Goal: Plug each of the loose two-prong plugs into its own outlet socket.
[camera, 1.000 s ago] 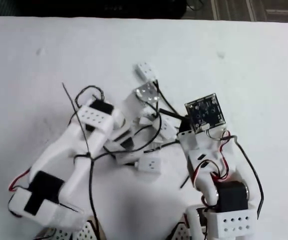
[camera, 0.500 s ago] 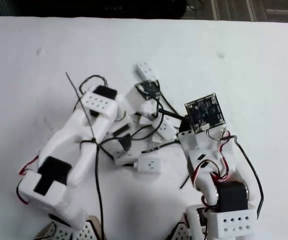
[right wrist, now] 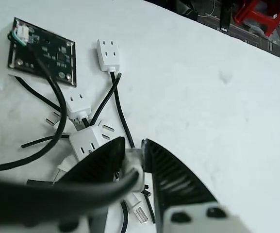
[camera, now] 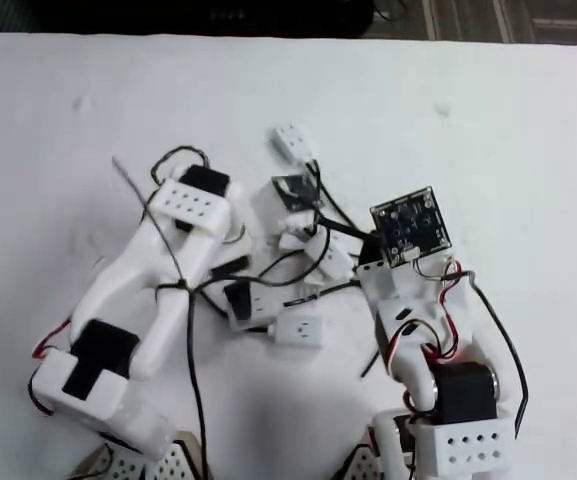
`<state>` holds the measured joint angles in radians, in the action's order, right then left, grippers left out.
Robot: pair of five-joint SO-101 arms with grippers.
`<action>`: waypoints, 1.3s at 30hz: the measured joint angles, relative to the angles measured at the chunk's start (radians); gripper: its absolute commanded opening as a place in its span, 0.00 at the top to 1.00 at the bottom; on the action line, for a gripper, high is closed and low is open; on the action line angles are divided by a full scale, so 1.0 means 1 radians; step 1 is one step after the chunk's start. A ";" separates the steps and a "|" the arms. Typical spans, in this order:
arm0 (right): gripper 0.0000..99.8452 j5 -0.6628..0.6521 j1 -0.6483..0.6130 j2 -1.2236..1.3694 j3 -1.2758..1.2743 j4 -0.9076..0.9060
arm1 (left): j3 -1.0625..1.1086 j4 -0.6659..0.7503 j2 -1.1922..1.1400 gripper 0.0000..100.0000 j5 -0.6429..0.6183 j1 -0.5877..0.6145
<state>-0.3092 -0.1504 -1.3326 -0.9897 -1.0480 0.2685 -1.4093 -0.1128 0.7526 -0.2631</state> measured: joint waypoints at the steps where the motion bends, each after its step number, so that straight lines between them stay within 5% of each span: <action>1: 0.98 0.000 0.000 0.000 0.000 0.000 | 0.000 -0.005 -0.011 0.65 0.005 0.000; 17: 0.98 0.000 0.000 0.000 0.000 0.000 | 0.000 -0.012 -0.083 0.66 -0.061 -0.003; 31: 0.98 0.000 0.000 0.000 0.000 0.000 | -0.032 0.064 -0.212 0.97 -0.207 -0.060; 39: 0.98 0.000 0.000 0.000 0.000 0.000 | -0.032 0.074 -0.207 0.98 -0.207 -0.060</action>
<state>-0.3092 -0.1504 -1.3326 -0.9897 -1.0480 0.2363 -1.3357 -0.3199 0.5455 -0.3230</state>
